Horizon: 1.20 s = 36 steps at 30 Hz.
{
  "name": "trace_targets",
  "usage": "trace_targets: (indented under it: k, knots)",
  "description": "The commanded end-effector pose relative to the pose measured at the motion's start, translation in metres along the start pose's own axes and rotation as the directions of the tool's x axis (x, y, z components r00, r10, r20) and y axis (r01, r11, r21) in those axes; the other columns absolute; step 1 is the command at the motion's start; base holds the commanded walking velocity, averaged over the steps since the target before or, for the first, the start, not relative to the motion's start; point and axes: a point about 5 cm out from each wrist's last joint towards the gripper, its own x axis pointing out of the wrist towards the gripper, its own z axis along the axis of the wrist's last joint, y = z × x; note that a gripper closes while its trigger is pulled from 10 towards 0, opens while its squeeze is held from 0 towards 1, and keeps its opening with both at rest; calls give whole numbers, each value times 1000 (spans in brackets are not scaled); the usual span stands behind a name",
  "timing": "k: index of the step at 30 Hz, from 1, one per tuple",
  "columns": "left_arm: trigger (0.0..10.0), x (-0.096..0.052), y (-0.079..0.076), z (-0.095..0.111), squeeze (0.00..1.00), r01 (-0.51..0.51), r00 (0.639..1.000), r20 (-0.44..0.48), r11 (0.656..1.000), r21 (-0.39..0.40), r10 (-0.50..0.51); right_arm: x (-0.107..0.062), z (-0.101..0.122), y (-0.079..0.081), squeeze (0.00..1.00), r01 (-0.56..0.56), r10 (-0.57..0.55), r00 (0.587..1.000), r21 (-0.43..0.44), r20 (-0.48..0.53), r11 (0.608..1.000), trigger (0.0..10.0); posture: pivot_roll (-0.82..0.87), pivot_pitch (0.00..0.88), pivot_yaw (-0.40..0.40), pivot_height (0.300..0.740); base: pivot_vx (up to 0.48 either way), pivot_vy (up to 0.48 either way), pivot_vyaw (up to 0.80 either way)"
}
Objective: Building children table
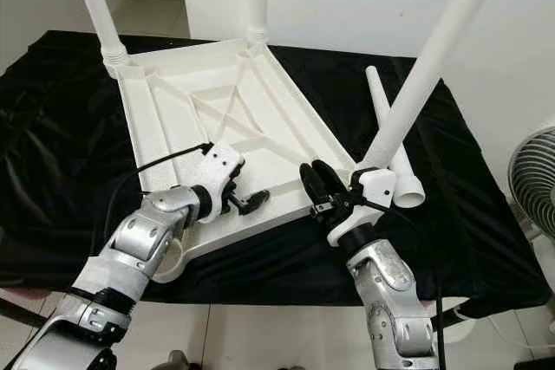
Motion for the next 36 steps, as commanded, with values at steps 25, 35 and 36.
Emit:
trace_targets:
  k: [25, 35, 36]
  knots:
    - [0, -23, 52, -37, 0, -471, 858, -208, 881, 47, 470, 6, -1, 6, 0, 31, -31, 1000, 25, -4, 999, 10000, 79, 83, -2, 740, 0, 0, 0]
    - [10000, -27, 59, -31, 0, -454, 866, -201, 889, 67, 458, 8, -3, 7, 0, 32, -32, 999, 30, -7, 999, 10000, 85, 86, 0, 740, 0, 0, 0]
    - [10000, -27, 59, -31, 0, -454, 866, -201, 889, 67, 458, 8, -3, 7, 0, 32, -32, 999, 30, -7, 999, 10000, 85, 86, 0, 740, 0, 0, 0]
